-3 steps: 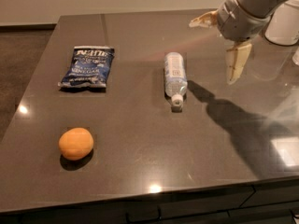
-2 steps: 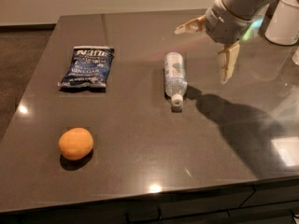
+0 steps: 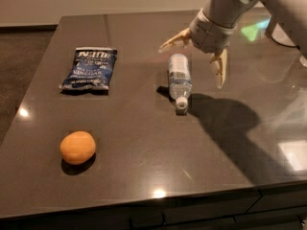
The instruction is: Pick blue plastic bottle
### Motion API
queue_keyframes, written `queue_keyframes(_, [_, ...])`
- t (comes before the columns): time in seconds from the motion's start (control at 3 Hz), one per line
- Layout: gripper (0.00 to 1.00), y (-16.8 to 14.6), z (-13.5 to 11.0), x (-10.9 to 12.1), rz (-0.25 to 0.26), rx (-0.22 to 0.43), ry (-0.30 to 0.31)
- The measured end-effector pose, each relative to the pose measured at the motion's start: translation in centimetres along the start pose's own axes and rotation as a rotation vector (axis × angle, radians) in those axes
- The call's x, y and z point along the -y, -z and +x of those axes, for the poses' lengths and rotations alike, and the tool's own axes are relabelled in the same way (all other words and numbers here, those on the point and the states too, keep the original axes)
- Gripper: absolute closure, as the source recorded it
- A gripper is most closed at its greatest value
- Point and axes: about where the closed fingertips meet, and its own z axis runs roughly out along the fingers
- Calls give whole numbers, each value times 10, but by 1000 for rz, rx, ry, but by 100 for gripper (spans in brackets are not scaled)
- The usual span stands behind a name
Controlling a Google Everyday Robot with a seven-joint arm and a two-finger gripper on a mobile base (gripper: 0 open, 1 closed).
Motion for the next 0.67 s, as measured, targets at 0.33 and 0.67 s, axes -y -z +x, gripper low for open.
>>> queue_keyframes(0.33, [0,-18,-6,6,-59,4,98])
queue_keyframes(0.67, [0,-36,-8,8,-133,-7,153])
